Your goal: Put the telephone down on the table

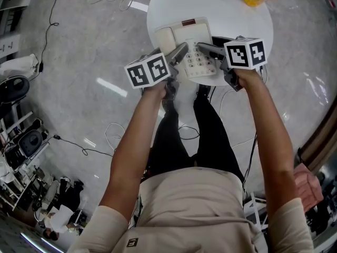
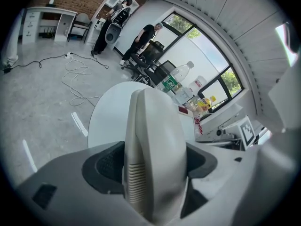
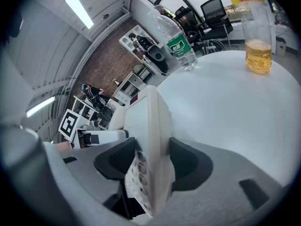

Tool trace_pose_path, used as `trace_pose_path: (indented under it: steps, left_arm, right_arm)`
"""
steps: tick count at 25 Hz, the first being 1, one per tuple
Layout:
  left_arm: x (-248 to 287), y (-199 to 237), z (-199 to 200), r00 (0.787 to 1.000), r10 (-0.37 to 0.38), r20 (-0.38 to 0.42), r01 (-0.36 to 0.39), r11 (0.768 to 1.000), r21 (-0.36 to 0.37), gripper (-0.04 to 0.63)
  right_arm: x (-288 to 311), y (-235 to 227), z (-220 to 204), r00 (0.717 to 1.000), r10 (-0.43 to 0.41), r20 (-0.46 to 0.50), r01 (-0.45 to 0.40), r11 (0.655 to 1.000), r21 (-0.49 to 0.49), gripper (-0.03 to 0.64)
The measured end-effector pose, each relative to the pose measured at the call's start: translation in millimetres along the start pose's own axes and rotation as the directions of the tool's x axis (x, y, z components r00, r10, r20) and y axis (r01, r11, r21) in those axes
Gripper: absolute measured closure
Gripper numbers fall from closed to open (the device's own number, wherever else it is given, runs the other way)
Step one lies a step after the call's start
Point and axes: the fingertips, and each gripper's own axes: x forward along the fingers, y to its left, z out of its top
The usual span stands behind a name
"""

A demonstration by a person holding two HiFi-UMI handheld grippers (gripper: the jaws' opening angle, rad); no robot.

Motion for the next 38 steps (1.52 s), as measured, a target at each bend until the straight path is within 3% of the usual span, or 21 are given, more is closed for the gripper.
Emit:
trace_pose_path:
  steps: [14, 25, 32, 38]
  left_arm:
    - [9.3, 9.0, -3.2, 0.999, 0.030, -0.038, -0.031, 0.999, -0.039, 0.241]
    - [11.6, 7.9, -3.8, 0.997, 0.058, -0.056, -0.057, 0.998, 0.010, 0.239]
    - [10.9, 5.2, -5.9, 0.994, 0.098, -0.058, -0.092, 0.992, 0.088, 0.239]
    - [-0.6, 4.3, -6.9, 0.989, 0.143, -0.050, -0.133, 0.979, 0.154, 0.239]
  right_arm:
    - [8.4, -12.3, -7.3, 1.000, -0.017, -0.001, 0.017, 0.998, 0.064, 0.394]
    - [12.3, -20.7, -10.9, 0.998, -0.055, 0.009, 0.055, 0.997, 0.062, 0.400]
    - [7.4, -19.7, -7.6, 0.988, -0.150, 0.023, 0.150, 0.989, -0.007, 0.409]
    - [4.2, -17.7, -9.5, 0.958, -0.286, -0.007, 0.285, 0.955, -0.081, 0.418]
